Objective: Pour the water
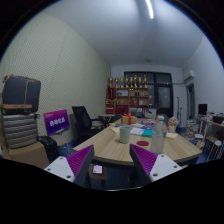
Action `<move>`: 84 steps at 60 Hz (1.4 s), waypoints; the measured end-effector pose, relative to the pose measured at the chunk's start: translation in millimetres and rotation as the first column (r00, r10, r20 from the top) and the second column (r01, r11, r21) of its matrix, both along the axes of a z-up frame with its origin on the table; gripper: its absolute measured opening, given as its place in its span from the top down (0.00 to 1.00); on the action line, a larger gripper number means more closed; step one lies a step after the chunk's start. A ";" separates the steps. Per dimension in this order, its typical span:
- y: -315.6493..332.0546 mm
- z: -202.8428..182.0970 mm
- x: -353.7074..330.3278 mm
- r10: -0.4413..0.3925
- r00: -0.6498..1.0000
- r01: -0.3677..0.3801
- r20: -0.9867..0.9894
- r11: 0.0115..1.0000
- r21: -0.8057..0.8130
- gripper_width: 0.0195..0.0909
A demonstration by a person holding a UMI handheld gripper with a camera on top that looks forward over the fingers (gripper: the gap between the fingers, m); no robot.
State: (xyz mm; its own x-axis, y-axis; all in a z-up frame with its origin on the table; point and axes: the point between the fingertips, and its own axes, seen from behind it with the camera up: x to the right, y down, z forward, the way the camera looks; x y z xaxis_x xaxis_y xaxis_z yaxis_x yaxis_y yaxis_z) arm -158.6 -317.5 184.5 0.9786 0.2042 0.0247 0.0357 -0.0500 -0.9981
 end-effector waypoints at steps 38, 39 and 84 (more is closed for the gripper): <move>146.2 -54.4 222.1 -0.247 0.966 0.238 0.072 0.965 0.111 0.14; 150.9 -55.4 225.6 -0.254 0.965 0.246 0.069 0.963 0.108 0.14; 280.6 -88.5 231.0 -0.263 0.964 0.265 -0.034 0.963 0.058 0.52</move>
